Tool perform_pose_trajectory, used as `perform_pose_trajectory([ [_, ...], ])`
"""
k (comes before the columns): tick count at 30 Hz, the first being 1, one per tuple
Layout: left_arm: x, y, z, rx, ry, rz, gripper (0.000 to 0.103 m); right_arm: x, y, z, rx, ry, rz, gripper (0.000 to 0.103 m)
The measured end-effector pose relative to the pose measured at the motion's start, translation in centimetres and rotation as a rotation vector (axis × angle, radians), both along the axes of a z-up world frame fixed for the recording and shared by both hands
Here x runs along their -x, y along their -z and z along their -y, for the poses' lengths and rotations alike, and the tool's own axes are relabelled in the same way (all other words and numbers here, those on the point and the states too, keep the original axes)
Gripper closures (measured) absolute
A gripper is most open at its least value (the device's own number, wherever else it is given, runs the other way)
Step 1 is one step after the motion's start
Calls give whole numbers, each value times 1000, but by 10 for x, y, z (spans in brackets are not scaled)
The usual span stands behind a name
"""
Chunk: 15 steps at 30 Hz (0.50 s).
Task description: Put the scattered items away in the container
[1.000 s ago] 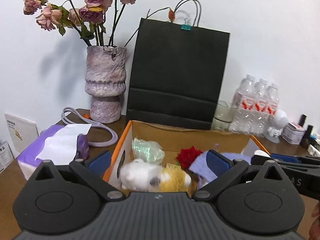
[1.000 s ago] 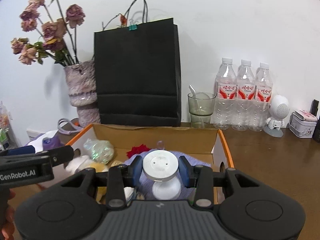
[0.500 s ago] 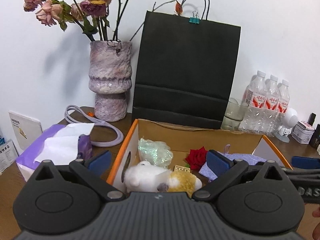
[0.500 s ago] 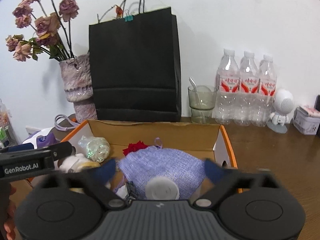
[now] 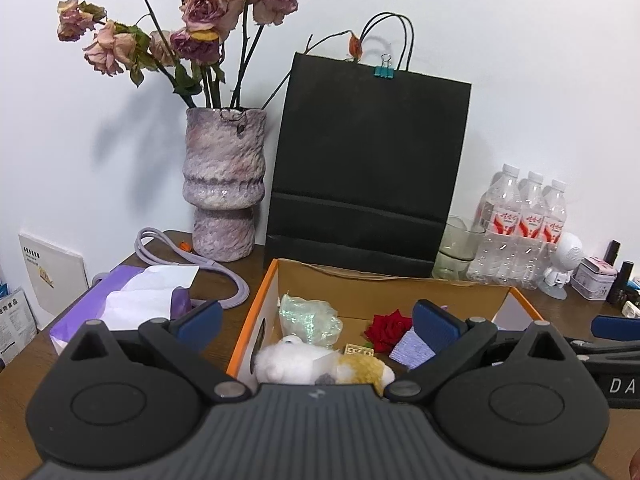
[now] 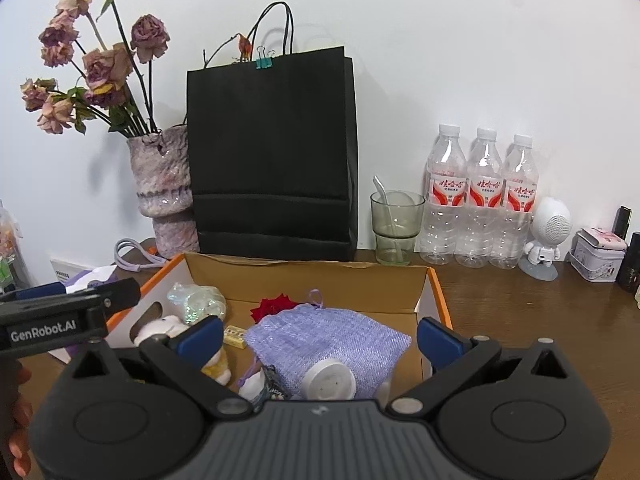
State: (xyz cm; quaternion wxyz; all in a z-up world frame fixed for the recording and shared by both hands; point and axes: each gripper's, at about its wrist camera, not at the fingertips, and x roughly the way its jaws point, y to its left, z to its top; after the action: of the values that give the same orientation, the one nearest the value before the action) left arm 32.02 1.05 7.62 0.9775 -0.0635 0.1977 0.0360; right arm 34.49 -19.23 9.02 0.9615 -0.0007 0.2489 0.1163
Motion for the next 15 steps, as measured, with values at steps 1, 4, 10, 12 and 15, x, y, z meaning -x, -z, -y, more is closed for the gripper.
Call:
perform_pose_trajectory([
  [1,3,-1,0,1,2,3,0,2,0,0,1,0,2,0],
  [4,11,-4,-2,3,8,13,0,12,-1,2,5,1,4,0],
  [10,35,-6,-8,14,19,18,0,38,-2,7,12,-6,5,0],
  [12,45,-6,-8,2,35,19,0,49,-1,8,13,-3,5,0],
  [15,63,-4,-7,-23,58,24,0,64,3,10,14,19,5,0],
])
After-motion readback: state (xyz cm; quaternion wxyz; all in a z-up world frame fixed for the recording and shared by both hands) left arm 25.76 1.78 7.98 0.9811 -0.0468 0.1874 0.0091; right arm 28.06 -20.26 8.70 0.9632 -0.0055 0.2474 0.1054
